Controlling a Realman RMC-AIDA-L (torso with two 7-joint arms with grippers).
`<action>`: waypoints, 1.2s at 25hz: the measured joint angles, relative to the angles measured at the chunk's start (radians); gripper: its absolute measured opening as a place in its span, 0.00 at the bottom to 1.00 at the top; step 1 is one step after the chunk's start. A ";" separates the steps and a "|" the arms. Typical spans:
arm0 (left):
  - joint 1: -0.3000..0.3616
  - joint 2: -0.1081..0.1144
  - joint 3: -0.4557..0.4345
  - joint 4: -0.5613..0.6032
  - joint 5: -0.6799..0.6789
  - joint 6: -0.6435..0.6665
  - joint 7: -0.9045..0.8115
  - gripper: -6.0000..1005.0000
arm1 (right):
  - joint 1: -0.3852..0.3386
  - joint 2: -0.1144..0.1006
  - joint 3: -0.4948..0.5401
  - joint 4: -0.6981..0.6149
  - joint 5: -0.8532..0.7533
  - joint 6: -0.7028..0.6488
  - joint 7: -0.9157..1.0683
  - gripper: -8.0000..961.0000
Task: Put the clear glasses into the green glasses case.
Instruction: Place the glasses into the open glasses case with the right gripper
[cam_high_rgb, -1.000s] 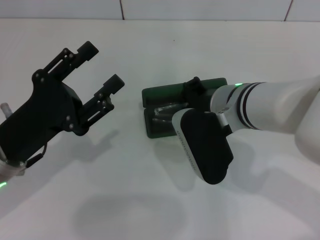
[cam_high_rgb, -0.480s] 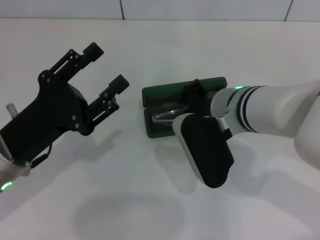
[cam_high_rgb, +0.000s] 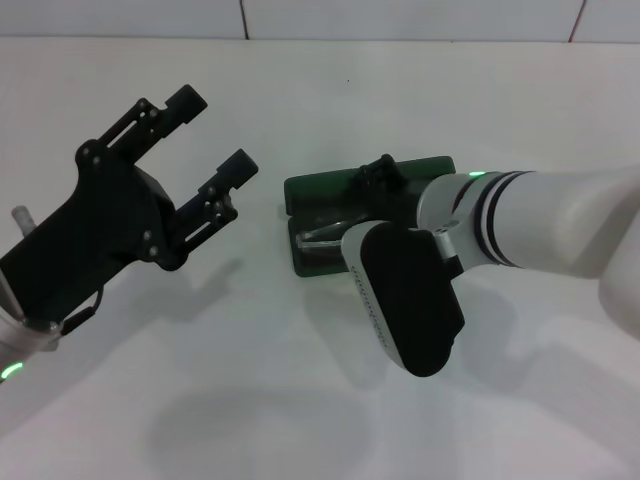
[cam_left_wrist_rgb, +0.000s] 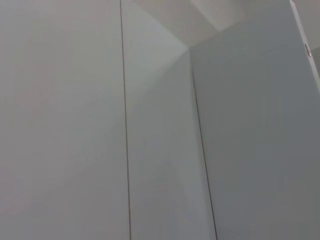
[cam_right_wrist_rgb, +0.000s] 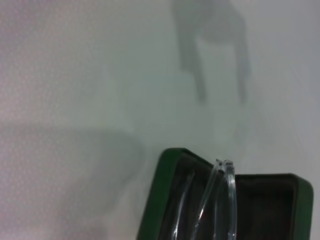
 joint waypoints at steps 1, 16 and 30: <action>-0.002 0.000 0.000 0.000 0.000 0.000 0.000 0.68 | 0.000 0.000 0.002 0.000 0.000 -0.004 0.000 0.34; -0.024 0.002 0.000 0.000 0.000 -0.024 0.002 0.68 | 0.007 0.000 0.052 -0.037 0.046 -0.086 0.002 0.35; -0.023 0.007 0.001 0.000 0.000 -0.024 0.002 0.67 | -0.014 0.000 0.091 -0.080 0.139 -0.070 0.002 0.55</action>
